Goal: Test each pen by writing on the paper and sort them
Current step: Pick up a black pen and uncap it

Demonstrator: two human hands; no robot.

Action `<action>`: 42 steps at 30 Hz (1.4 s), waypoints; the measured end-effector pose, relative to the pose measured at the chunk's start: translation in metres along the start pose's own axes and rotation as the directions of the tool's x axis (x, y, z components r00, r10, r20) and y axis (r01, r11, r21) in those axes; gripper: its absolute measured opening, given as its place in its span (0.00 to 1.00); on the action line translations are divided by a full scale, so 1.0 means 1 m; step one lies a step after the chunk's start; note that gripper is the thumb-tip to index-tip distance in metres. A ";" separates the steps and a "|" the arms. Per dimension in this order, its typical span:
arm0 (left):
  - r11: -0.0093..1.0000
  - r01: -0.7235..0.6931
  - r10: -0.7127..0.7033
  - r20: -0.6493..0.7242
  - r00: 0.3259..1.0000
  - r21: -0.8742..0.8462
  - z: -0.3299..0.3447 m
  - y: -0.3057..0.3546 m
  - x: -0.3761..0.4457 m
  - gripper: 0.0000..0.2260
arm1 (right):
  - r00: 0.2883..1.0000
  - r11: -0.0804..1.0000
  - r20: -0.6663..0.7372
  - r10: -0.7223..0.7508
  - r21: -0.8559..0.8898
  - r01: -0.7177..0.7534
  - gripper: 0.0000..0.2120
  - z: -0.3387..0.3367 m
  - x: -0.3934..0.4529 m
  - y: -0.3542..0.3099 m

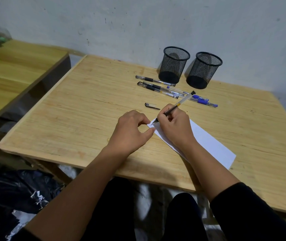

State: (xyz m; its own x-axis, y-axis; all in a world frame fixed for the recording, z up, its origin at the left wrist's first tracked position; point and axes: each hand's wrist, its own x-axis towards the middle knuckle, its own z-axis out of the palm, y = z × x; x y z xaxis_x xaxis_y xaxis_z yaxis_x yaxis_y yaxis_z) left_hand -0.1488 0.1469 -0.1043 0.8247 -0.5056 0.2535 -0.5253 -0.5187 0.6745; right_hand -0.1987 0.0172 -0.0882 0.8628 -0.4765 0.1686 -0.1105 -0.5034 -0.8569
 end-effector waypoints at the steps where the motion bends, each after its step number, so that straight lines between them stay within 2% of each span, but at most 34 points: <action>1: 1.000 -0.001 0.001 0.001 1.000 0.001 0.000 0.000 0.000 0.09 | 1.000 1.000 -0.006 0.002 -0.006 -0.002 0.05 0.000 0.000 0.000; 17: 1.000 -0.009 0.009 0.002 1.000 0.027 0.001 -0.002 0.000 0.09 | 0.999 1.000 -0.041 0.021 -0.020 -0.022 0.06 0.002 -0.001 -0.002; 21: 1.000 0.007 -0.007 0.010 1.000 -0.008 0.000 -0.001 0.006 0.08 | 0.988 0.983 -0.070 0.135 0.132 -0.125 0.06 -0.004 0.003 -0.004; 24: 0.998 0.039 -0.044 -0.076 0.996 -0.058 0.000 0.000 0.023 0.07 | 0.948 0.907 -0.132 0.289 0.355 -0.227 0.07 -0.014 0.008 -0.009; 26: 0.998 0.040 -0.044 -0.109 0.993 -0.040 0.001 0.000 0.038 0.10 | 0.935 0.870 -0.143 0.325 0.434 -0.235 0.06 -0.021 0.010 -0.013; 29: 0.995 0.066 -0.067 0.006 0.998 0.070 0.009 -0.002 0.057 0.13 | 0.932 0.853 -0.113 0.345 0.452 -0.261 0.07 -0.029 0.013 -0.014; 32: 0.989 0.063 -0.072 0.066 0.995 0.132 0.015 -0.003 0.066 0.10 | 0.927 0.842 -0.093 0.362 0.460 -0.283 0.10 -0.034 0.015 -0.015; 35: 0.995 0.073 -0.075 0.022 0.997 0.075 0.014 0.001 0.065 0.06 | 0.929 0.858 -0.098 0.357 0.428 -0.285 0.11 -0.037 0.016 -0.016; 42: 0.957 0.145 -0.163 -0.052 0.985 -0.253 -0.002 0.015 0.048 0.05 | 0.934 0.844 -0.073 0.349 0.457 -0.280 0.12 -0.035 0.018 -0.022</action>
State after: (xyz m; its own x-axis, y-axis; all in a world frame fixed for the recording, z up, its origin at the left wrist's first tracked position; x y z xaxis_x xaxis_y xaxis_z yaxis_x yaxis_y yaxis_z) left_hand -0.1171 0.1159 -0.0808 0.9089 -0.3780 0.1759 -0.3301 -0.3948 0.8574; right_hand -0.1982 -0.0052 -0.0490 0.7316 -0.6734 -0.1060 -0.1090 0.0380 -0.9933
